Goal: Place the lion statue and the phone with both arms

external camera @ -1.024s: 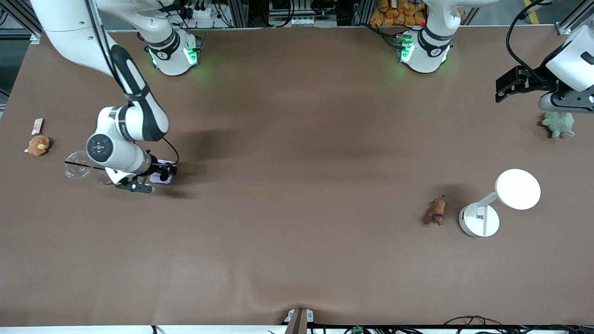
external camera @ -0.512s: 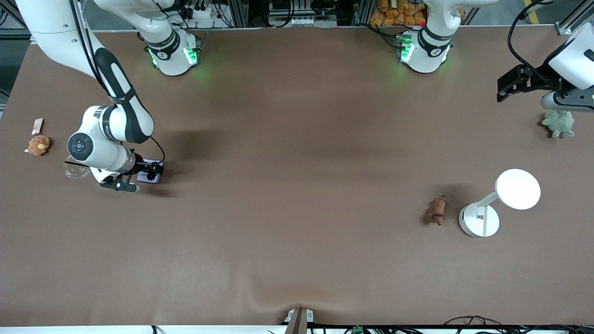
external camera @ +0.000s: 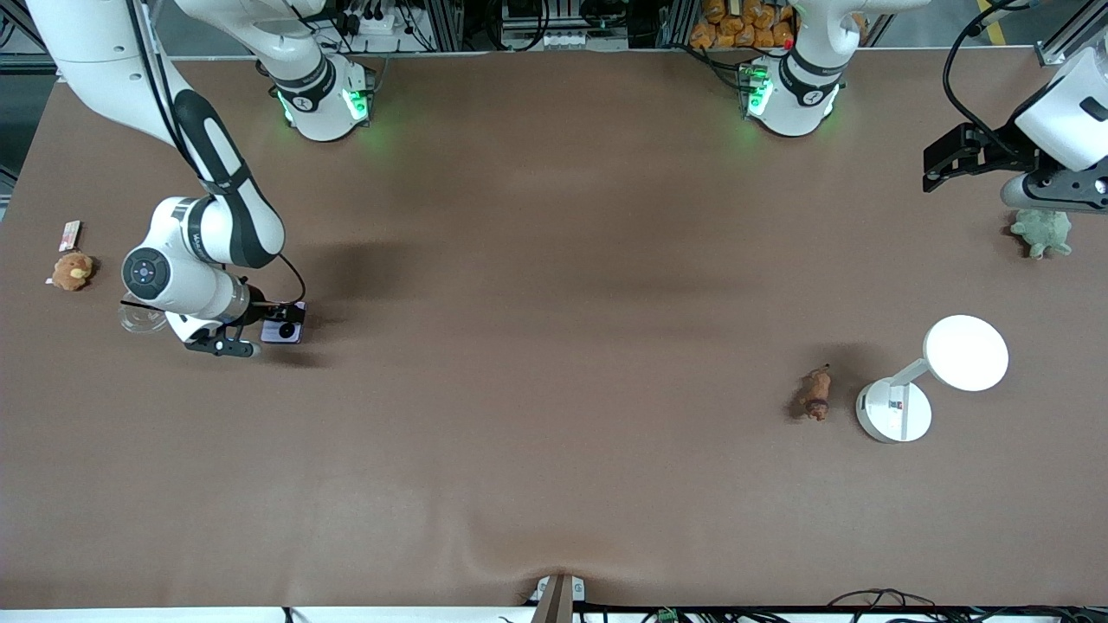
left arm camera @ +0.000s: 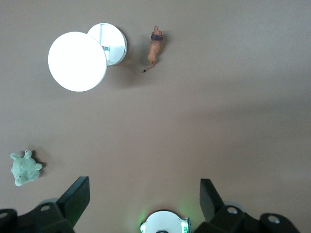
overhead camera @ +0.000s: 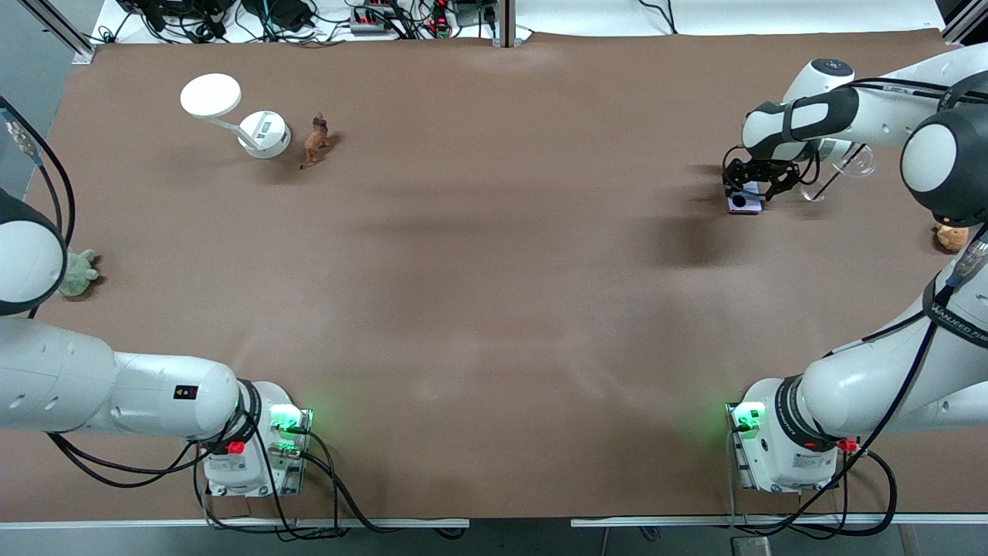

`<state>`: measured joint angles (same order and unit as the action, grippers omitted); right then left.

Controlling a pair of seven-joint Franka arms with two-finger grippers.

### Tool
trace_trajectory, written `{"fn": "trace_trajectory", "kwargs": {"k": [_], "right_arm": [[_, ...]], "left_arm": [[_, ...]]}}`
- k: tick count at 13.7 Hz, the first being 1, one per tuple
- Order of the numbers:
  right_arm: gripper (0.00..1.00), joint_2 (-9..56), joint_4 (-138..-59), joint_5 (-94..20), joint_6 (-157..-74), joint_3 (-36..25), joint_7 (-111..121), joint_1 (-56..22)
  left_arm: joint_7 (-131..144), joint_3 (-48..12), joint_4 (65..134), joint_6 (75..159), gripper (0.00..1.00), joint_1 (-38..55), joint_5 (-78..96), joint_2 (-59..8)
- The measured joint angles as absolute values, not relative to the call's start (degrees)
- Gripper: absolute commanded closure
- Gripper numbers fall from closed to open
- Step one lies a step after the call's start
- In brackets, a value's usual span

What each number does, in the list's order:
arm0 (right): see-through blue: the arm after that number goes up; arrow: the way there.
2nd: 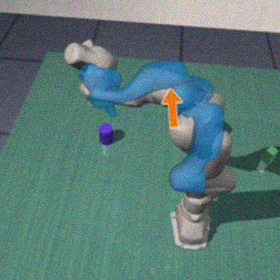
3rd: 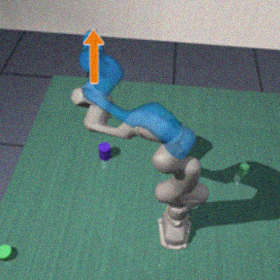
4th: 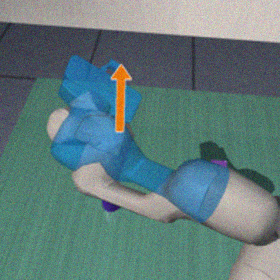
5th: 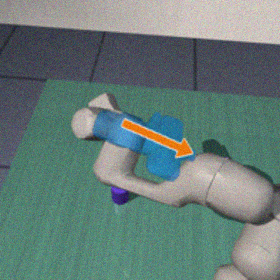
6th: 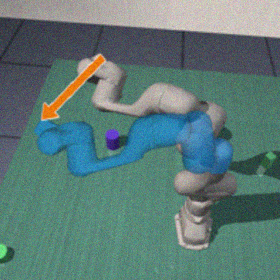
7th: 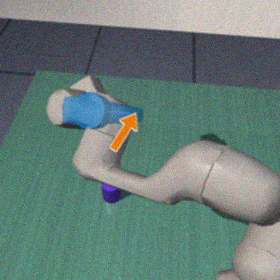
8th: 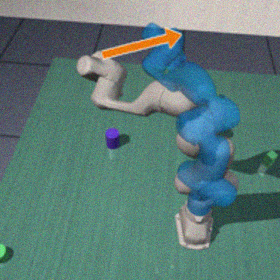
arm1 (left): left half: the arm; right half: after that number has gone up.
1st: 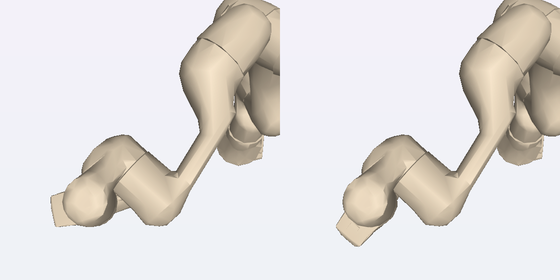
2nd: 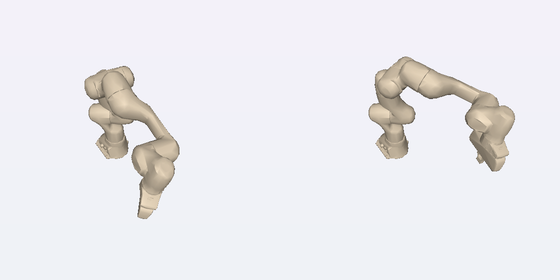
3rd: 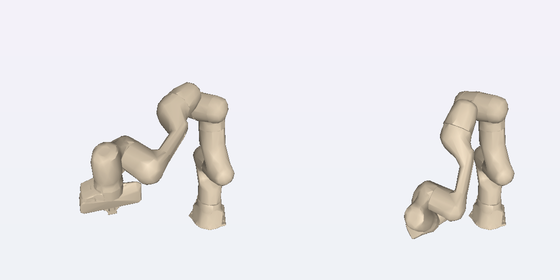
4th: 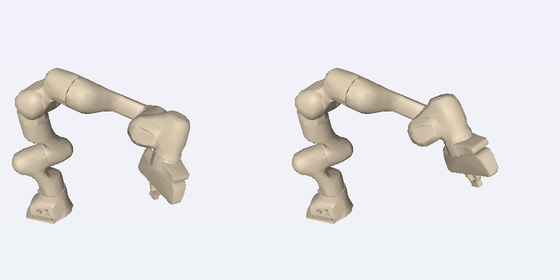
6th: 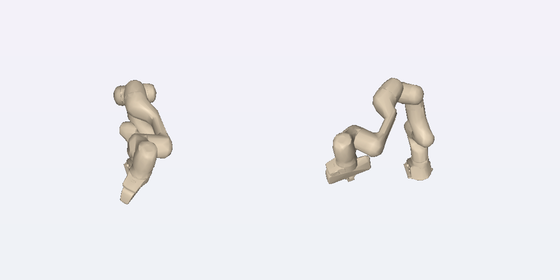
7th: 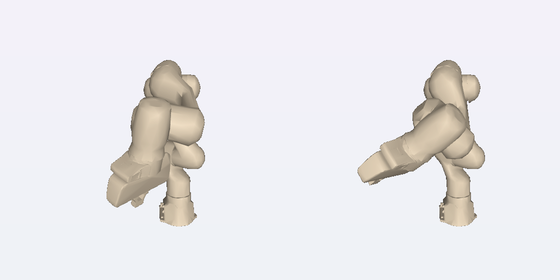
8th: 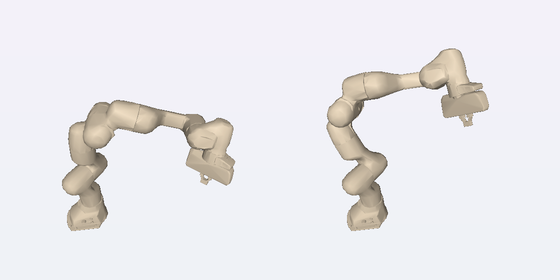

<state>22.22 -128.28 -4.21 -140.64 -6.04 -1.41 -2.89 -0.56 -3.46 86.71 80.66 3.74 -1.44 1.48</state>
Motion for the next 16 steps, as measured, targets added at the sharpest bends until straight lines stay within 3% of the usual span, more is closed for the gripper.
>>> {"fn": "trace_trajectory", "kwargs": {"k": [3, 7, 13, 16], "right_arm": [[0.00, 20.0, -120.2, -4.2, -124.4, -6.0, -1.4, -2.9], [0.00, 17.5, -99.6, -6.4, -97.3, -5.8, -1.4, -2.9], [0.00, 17.4, -76.7, -9.4, -79.8, -5.6, 1.1, -2.5], [0.00, 17.3, -71.4, -9.5, -73.1, -5.8, 2.3, -1.8]], "left_arm": [[-0.6, -3.5, 86.7, 80.7, 0.00, 3.7, -1.4, 1.5], [-0.6, -3.5, 86.7, 80.7, 0.00, 3.7, -1.4, 1.5], [-0.6, -3.0, 86.7, 80.9, 0.00, 3.6, -1.4, 1.5], [-0.6, -2.9, 86.7, 81.0, 0.00, 3.6, -1.4, 1.5]]}}
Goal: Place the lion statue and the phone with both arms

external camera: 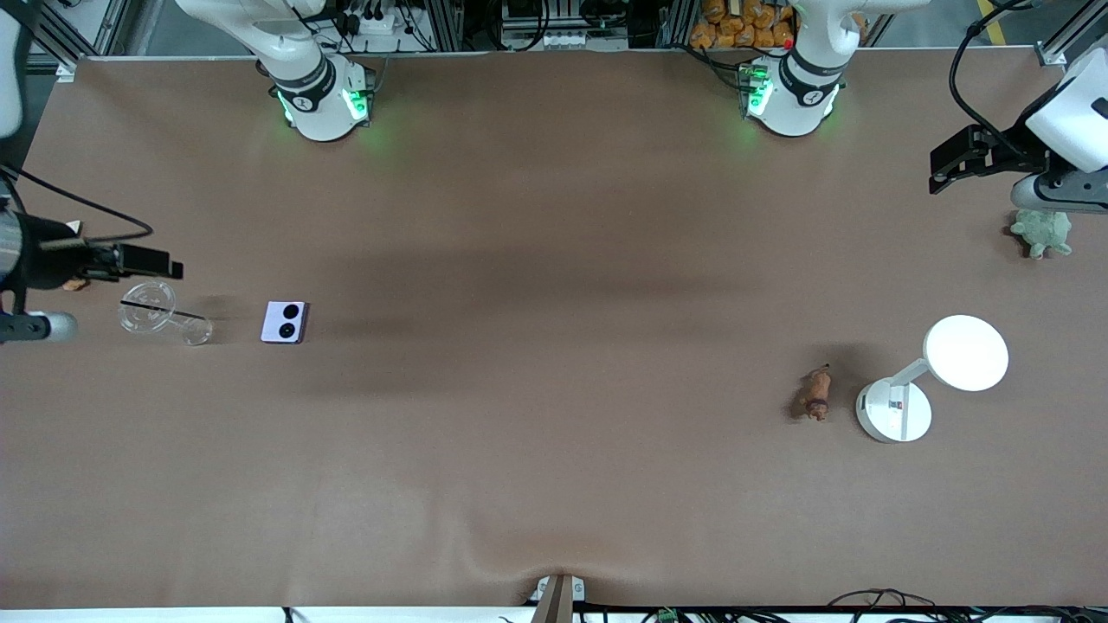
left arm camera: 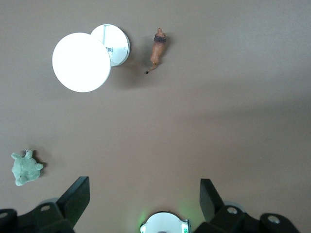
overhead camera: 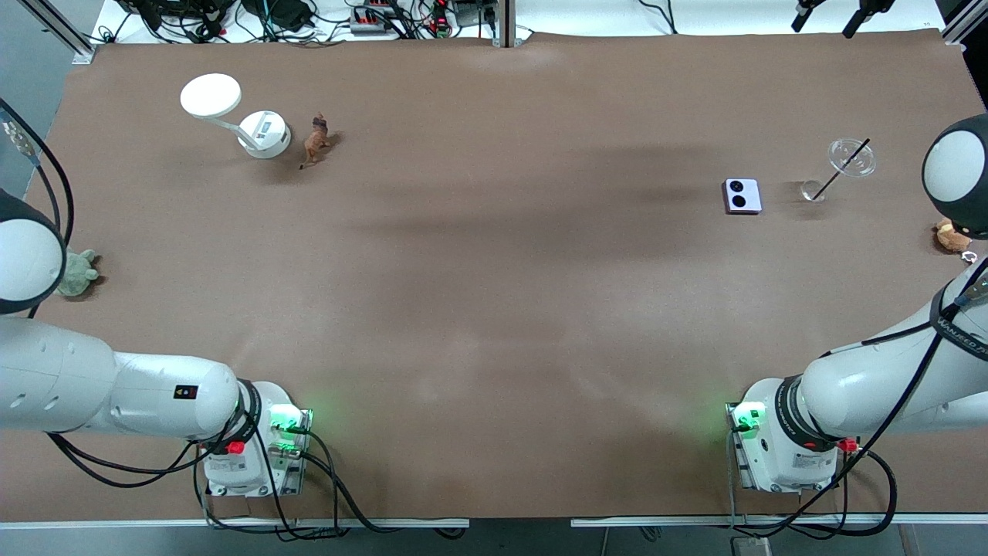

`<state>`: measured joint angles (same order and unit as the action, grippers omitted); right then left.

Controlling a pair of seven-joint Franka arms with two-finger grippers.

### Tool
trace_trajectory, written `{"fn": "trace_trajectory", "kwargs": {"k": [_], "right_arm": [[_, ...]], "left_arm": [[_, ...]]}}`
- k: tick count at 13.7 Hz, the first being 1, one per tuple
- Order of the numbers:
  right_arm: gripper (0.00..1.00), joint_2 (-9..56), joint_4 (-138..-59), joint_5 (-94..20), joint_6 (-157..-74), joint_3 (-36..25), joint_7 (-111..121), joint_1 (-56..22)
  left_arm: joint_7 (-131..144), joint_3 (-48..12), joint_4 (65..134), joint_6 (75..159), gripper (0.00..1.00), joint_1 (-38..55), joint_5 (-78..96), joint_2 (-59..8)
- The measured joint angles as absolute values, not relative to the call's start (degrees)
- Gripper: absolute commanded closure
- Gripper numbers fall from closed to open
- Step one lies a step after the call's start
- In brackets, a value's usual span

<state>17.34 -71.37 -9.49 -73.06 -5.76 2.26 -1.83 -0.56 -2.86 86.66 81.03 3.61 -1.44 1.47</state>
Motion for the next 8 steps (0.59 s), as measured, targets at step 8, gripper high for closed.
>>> {"fn": "trace_trajectory", "kwargs": {"k": [8], "right_arm": [[0.00, 6.9, -73.0, -5.8, -70.0, -5.9, -0.2, -0.8]], "left_arm": [[-0.6, -2.9, 86.6, 81.1, 0.00, 3.6, -1.4, 1.5]]}}
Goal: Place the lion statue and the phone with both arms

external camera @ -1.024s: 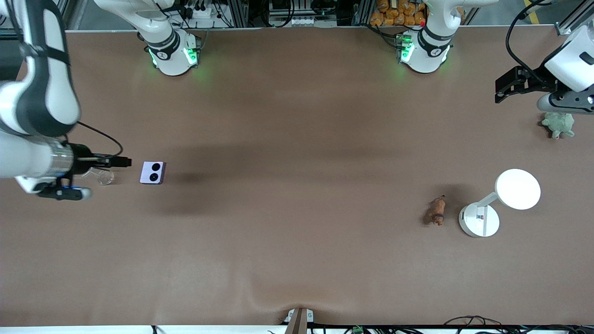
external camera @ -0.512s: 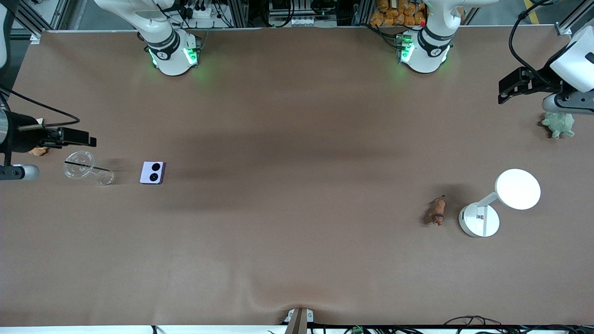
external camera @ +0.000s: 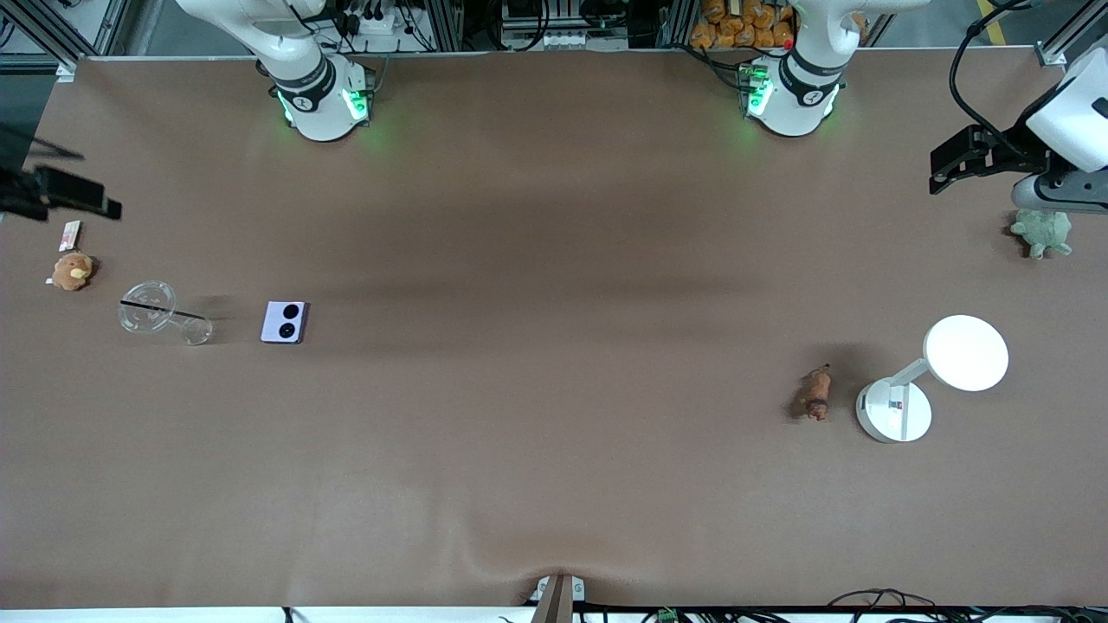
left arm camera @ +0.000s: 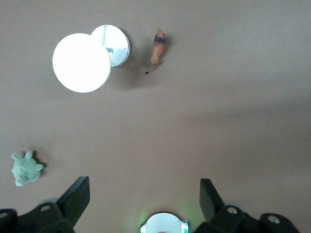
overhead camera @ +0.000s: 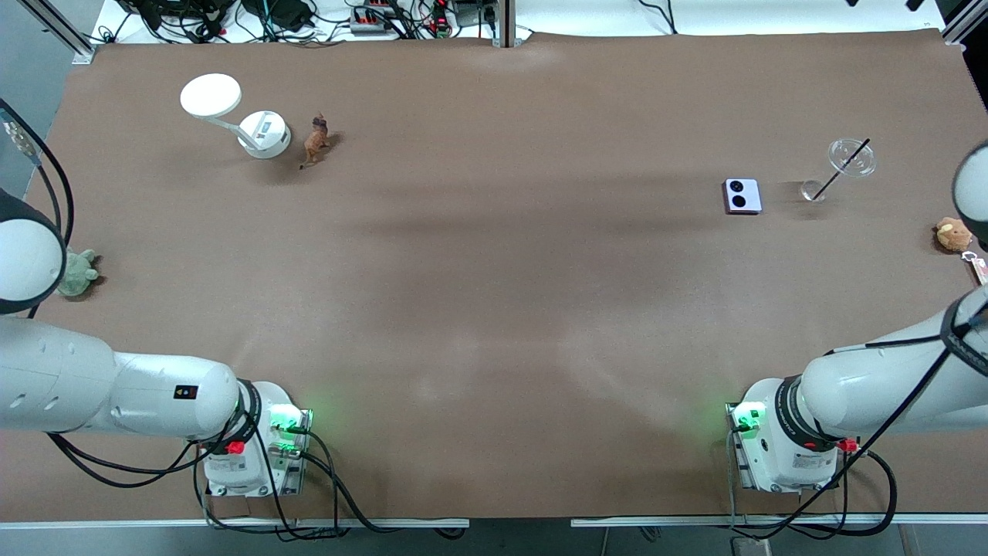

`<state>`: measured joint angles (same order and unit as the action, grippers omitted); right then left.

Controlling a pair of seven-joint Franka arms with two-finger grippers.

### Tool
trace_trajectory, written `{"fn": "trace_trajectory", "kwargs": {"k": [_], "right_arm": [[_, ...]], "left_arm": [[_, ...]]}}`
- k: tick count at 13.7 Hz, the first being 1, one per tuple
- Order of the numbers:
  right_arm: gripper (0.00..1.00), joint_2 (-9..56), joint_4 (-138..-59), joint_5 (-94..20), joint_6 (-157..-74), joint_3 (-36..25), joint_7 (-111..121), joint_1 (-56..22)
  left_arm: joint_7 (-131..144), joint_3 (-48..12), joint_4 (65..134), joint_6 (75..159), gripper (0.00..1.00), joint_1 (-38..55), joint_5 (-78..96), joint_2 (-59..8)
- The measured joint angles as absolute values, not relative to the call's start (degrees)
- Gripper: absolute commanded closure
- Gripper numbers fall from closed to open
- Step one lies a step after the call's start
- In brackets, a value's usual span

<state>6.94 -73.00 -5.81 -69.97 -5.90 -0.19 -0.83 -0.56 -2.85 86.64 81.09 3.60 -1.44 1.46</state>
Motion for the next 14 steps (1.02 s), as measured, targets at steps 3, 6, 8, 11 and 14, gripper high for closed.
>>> {"fn": "trace_trajectory", "kwargs": {"k": [3, 6, 8, 11, 14], "right_arm": [[0.00, 0.0, -84.0, -5.0, -76.4, -5.8, -0.9, -0.8], [0.00, -1.5, -86.9, -2.0, -77.6, -4.8, -0.9, -2.5], [0.00, -1.5, -87.0, -1.1, -77.8, -4.4, -0.9, -3.5], [0.00, -1.5, -87.0, -1.1, -78.0, -4.5, -0.6, -3.5], [0.00, -1.5, -87.0, -1.1, -78.1, -4.6, -0.1, -3.5]], "left_arm": [[-0.6, -2.8, 86.6, 81.1, 0.00, 3.6, -1.4, 1.4], [-0.6, -2.8, 86.6, 81.2, 0.00, 3.6, -1.4, 1.4], [-0.6, -2.8, 86.6, 81.4, 0.00, 3.6, -1.4, 1.4], [-0.6, -2.8, 86.6, 81.5, 0.00, 3.6, -1.4, 1.4], [-0.6, -2.8, 86.6, 81.6, 0.00, 3.6, -1.4, 1.4]]}}
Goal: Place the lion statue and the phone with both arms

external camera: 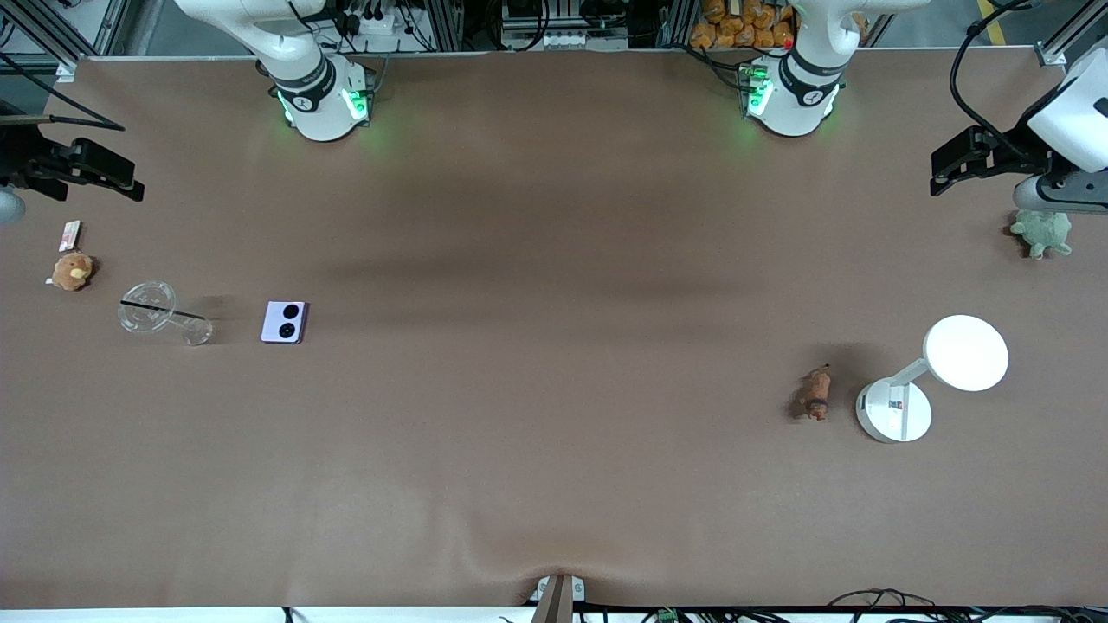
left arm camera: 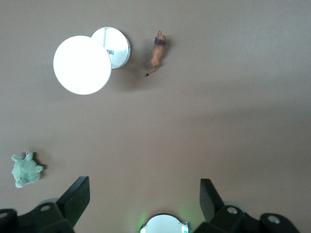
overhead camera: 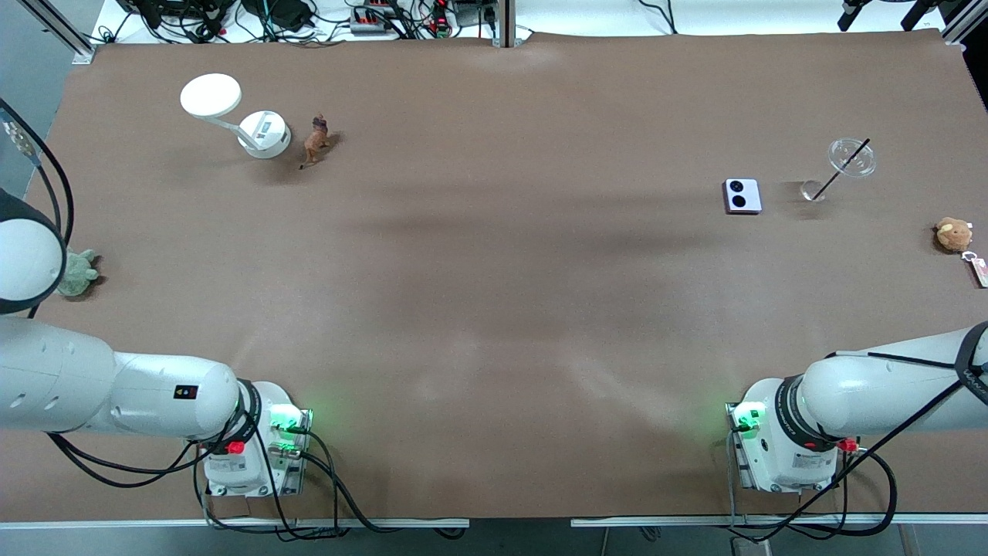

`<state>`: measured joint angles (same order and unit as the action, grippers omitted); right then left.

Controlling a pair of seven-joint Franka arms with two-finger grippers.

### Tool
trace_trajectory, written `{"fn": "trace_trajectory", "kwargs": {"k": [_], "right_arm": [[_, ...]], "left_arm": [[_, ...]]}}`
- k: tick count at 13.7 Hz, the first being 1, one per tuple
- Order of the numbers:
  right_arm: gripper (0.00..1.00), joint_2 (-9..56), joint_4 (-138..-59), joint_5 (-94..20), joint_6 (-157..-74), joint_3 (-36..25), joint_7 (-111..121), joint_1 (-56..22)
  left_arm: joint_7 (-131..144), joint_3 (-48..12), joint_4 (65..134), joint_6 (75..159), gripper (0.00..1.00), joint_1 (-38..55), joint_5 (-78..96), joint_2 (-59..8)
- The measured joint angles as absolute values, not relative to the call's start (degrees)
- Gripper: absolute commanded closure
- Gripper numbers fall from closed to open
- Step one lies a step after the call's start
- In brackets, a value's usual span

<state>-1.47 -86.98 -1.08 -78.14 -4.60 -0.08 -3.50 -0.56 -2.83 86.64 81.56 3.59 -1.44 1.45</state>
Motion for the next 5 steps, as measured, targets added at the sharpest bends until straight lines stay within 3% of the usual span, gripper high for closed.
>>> {"fn": "trace_trajectory", "kwargs": {"k": [5], "right_arm": [[0.00, -1.5, -87.0, -1.1, -78.5, -4.9, 2.2, -3.5]], "left_arm": [[-0.6, -2.8, 86.6, 81.6, 0.00, 3.6, -1.4, 1.4]]}}
